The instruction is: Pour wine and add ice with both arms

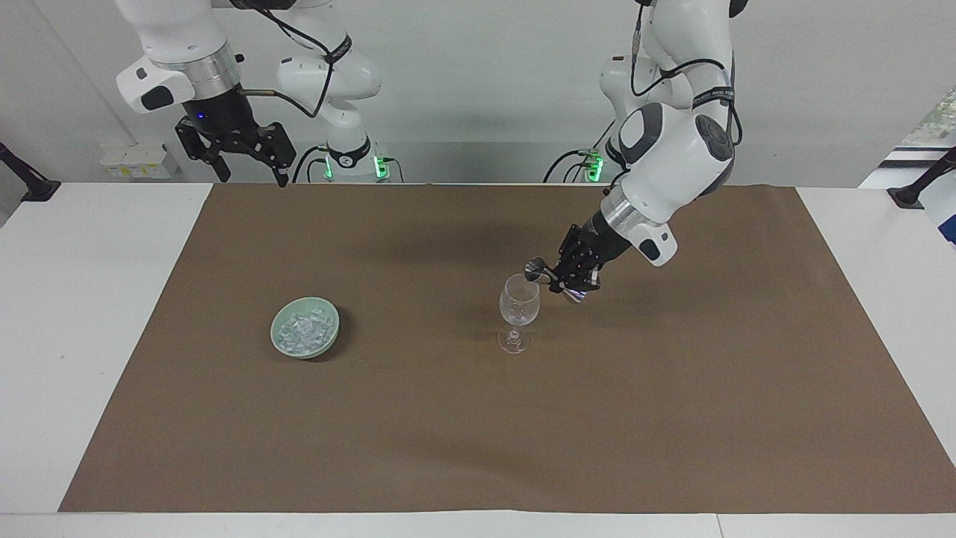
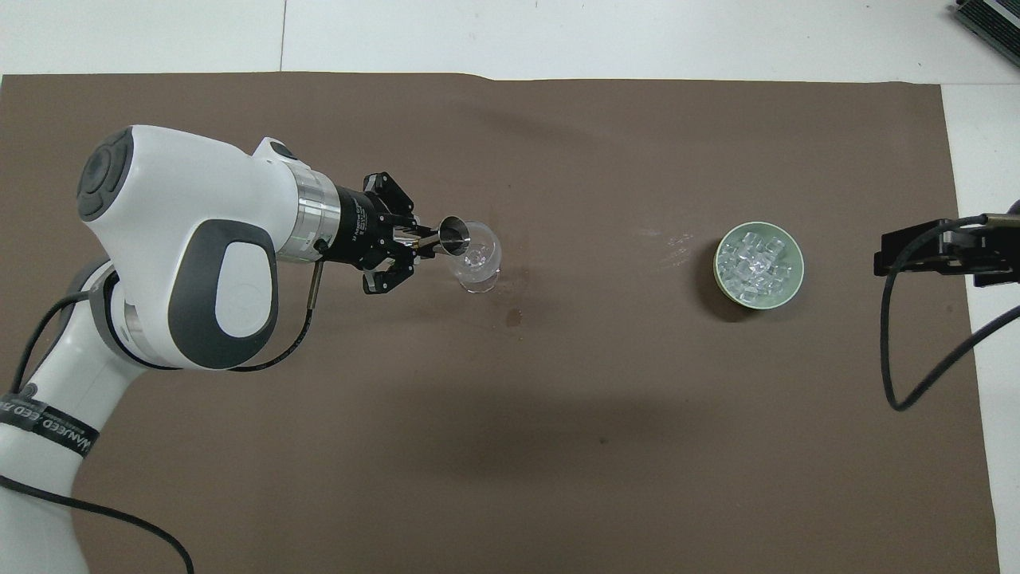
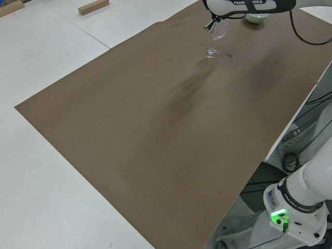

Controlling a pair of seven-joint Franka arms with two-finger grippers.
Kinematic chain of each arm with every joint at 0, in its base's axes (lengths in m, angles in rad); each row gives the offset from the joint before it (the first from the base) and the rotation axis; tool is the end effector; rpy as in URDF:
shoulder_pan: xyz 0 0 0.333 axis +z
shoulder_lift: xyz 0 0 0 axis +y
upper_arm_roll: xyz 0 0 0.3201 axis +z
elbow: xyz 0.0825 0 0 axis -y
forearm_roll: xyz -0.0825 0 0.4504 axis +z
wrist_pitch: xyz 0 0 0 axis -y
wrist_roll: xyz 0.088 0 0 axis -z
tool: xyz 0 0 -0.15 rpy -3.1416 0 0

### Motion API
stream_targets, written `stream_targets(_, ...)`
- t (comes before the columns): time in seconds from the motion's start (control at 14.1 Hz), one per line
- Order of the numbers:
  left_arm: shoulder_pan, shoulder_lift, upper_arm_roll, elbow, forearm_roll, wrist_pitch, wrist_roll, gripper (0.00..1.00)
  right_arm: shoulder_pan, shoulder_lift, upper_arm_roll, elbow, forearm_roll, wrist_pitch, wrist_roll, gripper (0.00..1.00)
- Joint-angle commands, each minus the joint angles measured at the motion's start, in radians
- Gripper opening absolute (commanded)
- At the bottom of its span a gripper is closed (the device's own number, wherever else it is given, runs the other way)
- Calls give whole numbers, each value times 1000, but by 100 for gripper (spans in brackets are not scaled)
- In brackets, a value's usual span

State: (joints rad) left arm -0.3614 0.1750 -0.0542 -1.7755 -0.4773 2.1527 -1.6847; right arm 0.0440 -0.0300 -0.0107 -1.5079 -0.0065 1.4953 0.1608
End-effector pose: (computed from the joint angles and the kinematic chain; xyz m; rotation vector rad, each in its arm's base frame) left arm 0.6317 -0.3158 0.4228 2.0006 1.8569 -0.3851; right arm 0.6040 0.0190 0.6309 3.1306 -0.2007 0.0281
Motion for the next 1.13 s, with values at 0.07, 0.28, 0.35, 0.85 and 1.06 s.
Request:
stream_targets(0.07, -18, -11, -6, 16, 69, 12, -79, 0, -10, -4, 2, -1, 2, -3, -24, 100)
stream_targets(0.28, -18, -5, -21, 27, 156, 15, -168, 0, -10, -4, 2, -1, 2, -3, -24, 100)
stream_targets(0.35, -18, -5, -21, 27, 178, 18, -182, 0, -10, -2, 2, -1, 2, -3, -26, 100)
stream_targets(0.85, -25, -3, -52, 39, 308, 18, -259, 0, -10, -4, 2, -1, 2, -3, -24, 100)
stream_targets(1.06, -31, 0, -55, 48, 353, 9, -280, 0, -10, -2, 2, -1, 2, -3, -24, 100)
